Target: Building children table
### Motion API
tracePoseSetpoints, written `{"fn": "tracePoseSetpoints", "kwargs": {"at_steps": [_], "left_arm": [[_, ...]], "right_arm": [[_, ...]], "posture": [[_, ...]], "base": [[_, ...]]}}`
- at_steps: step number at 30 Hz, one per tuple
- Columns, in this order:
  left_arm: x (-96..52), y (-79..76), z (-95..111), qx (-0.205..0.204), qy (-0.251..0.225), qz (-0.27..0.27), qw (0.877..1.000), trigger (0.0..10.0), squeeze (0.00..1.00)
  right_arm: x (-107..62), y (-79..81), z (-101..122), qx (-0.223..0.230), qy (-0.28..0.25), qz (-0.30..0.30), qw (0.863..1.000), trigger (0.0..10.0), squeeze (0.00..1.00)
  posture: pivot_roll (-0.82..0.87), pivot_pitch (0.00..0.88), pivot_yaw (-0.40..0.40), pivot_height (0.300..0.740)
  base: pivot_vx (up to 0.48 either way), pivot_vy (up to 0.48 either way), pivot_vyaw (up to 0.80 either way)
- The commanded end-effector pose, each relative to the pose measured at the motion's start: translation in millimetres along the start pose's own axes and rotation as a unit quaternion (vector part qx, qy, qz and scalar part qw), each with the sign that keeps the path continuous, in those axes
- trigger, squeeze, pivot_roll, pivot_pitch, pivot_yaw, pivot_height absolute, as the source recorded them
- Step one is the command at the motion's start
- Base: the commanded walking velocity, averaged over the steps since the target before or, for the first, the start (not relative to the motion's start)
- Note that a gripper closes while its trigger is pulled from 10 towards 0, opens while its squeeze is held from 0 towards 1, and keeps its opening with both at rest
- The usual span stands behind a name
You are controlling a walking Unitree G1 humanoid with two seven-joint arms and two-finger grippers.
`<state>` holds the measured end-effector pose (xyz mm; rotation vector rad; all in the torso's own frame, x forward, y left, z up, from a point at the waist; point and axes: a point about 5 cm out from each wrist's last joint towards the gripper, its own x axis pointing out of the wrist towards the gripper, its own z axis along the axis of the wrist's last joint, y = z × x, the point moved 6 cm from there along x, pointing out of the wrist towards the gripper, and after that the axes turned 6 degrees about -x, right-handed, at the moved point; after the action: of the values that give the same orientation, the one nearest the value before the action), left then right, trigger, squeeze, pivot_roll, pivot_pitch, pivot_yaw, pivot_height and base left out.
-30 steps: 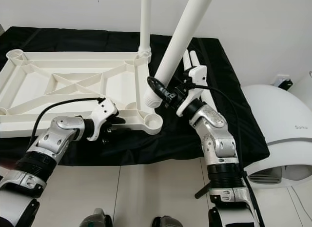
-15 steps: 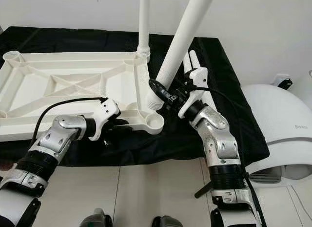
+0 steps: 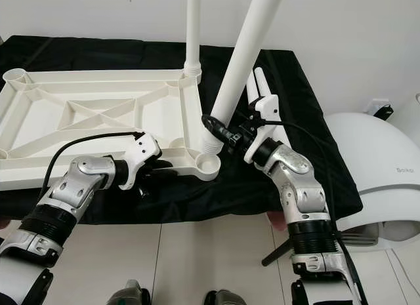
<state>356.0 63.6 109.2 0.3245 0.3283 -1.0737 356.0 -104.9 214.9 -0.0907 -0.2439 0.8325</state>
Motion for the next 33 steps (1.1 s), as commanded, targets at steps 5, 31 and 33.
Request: {"fn": "tracePoseSetpoints", "kwargs": {"at_steps": [5, 31, 33], "left_arm": [[-0.5, -4.9, -11.8, -0.005, 0.018, -0.008, 1.0, 10.0, 0.0], [-1.8, -9.7, -1.3, 0.004, 0.0, -0.01, 1.0, 10.0, 0.0], [-2.1, -10.1, -1.0, 0.003, -0.001, -0.011, 1.0, 10.0, 0.0]], "right_arm": [[0.4, 6.9, -9.3, 0.012, 0.011, 0.035, 0.999, 10.0, 0.0], [4.3, 9.8, -43.0, 0.018, 0.051, 0.07, 0.996, 10.0, 0.0], [3.6, 9.5, -44.4, 0.016, 0.052, 0.068, 0.996, 10.0, 0.0]], "posture": [[0.01, 0.054, -0.038, 0.74], [0.03, 0.055, -0.046, 0.74], [0.03, 0.057, -0.045, 0.74]], "base": [[0.0, 0.0, 0.0], [0.0, 0.0, 0.0], [0.0, 0.0, 0.0]]}}
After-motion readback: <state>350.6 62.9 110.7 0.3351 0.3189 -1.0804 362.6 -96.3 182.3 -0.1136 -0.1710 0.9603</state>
